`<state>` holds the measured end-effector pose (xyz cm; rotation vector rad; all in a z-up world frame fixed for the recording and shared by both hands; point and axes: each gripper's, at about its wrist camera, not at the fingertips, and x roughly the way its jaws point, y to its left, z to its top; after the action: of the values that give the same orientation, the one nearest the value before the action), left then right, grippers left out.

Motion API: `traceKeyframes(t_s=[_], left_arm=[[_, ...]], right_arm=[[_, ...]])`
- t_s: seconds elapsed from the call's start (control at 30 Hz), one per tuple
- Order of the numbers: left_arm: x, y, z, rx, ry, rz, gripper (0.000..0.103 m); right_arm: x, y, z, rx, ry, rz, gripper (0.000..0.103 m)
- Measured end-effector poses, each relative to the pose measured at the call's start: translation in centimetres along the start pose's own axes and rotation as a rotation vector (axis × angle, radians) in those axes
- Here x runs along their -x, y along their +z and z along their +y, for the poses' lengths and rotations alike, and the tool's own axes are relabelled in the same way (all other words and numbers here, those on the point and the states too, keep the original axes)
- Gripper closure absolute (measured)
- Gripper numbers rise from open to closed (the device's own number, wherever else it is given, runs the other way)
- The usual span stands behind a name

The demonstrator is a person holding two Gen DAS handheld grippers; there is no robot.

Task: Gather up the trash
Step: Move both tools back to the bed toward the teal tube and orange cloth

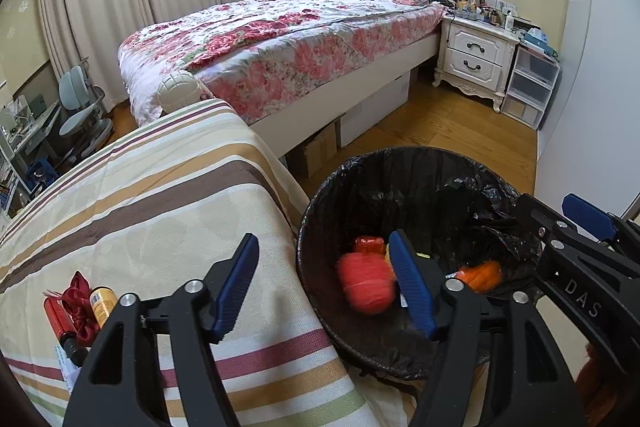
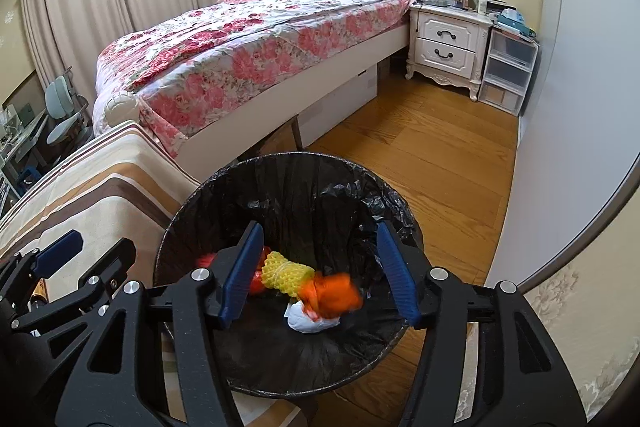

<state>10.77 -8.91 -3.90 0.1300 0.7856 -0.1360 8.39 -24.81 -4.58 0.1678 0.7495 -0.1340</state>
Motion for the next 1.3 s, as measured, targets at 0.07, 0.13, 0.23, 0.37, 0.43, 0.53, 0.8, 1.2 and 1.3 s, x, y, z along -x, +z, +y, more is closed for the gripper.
traceKeyframes(t_s=[0.07, 0.13, 0.23, 0.37, 0.43, 0.53, 0.8, 1.2, 1.3], left_arm=[[0.1, 0.0, 0.1, 0.003, 0.002, -0.002, 0.033], [0.3, 0.0, 0.2, 0.005, -0.001, -0.001, 0.032], [0.9, -0.1, 0.5, 0.006, 0.000, -0.008, 0.032], [2.0, -0.3, 1.2, 0.013, 0.002, -0.014, 0.031], [2.7, -0.5, 1.6, 0.018, 0.001, -0.015, 0.031], [3.6, -1.0, 2.2, 0.021, 0.002, -0.012, 0.031], [6.1, -3.2, 4.8, 0.052, 0.018, -0.006, 0.031], [9.8, -6.8, 10.8, 0.142, 0.078, 0.012, 0.031], [10.8, -7.9, 12.4, 0.167, 0.094, 0.015, 0.031]], right_arm=[[0.1, 0.0, -0.1, -0.002, -0.005, -0.001, 0.045], [0.2, -0.1, -0.1, -0.004, -0.009, -0.002, 0.044], [0.4, -0.1, -0.1, -0.004, -0.012, -0.003, 0.041], [0.5, -0.2, 0.0, -0.004, -0.008, 0.000, 0.040], [0.8, -0.5, 0.2, -0.003, -0.005, 0.002, 0.040], [1.5, -1.2, 0.8, 0.006, 0.002, 0.005, 0.040], [3.2, -3.2, 3.1, 0.039, 0.038, 0.025, 0.039], [5.9, -6.0, 7.4, 0.112, 0.114, 0.045, 0.040], [6.4, -6.8, 8.7, 0.138, 0.134, 0.051, 0.040]])
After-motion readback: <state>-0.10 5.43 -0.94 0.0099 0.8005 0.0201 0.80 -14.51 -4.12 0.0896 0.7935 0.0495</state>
